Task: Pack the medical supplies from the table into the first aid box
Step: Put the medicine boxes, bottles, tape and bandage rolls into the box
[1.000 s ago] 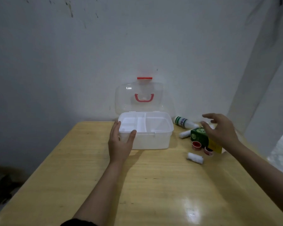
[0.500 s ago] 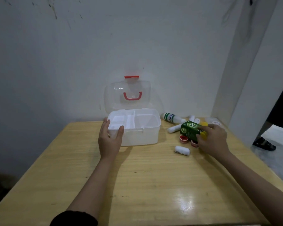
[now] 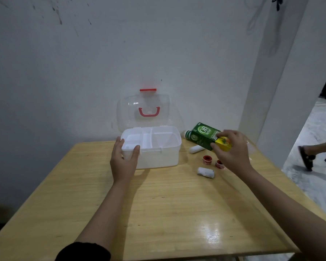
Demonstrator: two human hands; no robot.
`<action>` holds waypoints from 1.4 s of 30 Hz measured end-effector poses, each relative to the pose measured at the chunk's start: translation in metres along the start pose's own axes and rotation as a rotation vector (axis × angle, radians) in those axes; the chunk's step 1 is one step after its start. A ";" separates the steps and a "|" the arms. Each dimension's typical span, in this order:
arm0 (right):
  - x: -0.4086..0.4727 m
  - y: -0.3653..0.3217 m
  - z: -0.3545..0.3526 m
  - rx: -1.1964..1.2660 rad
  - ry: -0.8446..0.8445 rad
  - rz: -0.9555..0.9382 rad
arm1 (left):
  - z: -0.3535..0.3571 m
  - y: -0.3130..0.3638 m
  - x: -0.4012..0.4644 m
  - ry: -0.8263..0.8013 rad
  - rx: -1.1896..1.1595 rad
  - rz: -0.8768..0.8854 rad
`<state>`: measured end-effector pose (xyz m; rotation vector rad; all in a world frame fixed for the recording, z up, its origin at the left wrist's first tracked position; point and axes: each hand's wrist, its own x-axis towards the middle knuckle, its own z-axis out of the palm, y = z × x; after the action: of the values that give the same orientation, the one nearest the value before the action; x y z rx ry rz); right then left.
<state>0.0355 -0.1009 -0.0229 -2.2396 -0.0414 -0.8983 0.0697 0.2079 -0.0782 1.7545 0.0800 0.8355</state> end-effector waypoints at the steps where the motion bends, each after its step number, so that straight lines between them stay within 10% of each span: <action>1: 0.003 -0.010 0.003 0.022 -0.002 -0.027 | 0.000 0.001 0.000 -0.002 -0.003 -0.007; 23: 0.072 -0.112 0.120 -0.350 -0.745 -0.170 | -0.001 0.003 0.000 -0.023 -0.049 -0.081; 42: 0.074 -0.100 0.150 -0.467 -0.947 -0.130 | -0.001 0.000 0.002 -0.017 -0.029 -0.061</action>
<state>0.1526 0.0523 0.0073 -2.9302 -0.4498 0.1964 0.0706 0.2095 -0.0774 1.7233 0.1089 0.7737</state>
